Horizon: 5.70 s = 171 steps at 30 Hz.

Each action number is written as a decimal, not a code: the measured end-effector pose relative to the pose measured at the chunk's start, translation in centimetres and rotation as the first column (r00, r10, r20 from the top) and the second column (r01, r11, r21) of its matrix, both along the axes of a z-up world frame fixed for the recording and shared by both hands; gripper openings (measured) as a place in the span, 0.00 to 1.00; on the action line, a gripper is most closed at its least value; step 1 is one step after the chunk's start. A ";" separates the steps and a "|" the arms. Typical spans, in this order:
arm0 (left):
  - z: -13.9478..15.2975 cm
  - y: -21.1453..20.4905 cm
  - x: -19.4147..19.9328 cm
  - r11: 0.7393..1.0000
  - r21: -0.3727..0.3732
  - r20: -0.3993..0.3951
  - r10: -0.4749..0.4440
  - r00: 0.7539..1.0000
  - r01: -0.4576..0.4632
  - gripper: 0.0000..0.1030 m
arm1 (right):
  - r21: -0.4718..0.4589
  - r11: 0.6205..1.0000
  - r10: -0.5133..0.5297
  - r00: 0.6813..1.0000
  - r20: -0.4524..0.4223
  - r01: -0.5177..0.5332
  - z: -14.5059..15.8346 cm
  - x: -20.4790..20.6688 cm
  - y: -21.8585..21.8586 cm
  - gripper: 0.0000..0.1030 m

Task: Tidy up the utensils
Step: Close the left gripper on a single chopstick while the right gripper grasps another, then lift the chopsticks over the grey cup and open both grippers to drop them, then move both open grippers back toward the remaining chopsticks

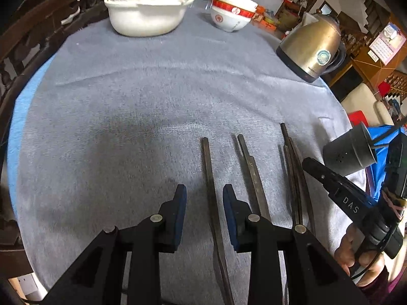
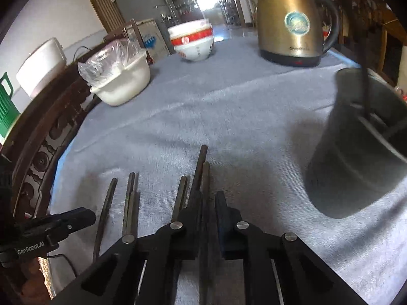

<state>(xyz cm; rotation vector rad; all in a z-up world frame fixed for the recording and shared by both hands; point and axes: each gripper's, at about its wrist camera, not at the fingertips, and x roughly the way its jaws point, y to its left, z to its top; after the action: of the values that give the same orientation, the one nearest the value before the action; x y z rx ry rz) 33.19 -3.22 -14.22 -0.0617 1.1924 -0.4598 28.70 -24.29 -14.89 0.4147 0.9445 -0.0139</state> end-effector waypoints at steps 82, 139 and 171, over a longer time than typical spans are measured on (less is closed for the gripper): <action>27.2 -17.2 -10.7 0.972 -0.213 0.638 0.062 0.768 0.100 0.06 | 0.081 0.904 -0.344 0.600 0.723 0.420 21.8 -17.2 -15.3 0.06; 12.1 -13.7 -15.8 0.960 0.278 0.491 -0.128 0.862 -0.016 0.75 | 0.136 0.971 -0.234 0.890 0.391 0.196 7.7 -19.2 -10.3 0.58; 9.6 -7.0 -13.7 0.956 0.257 0.458 0.011 0.889 -0.144 0.77 | 0.004 0.990 -0.134 0.947 0.292 0.139 6.6 -16.5 -5.4 0.58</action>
<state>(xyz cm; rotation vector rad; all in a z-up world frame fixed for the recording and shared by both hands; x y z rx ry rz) 19.46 -10.19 -4.63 0.2361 0.7792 -0.2083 12.22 -29.70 -8.24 0.4527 0.6220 -0.0844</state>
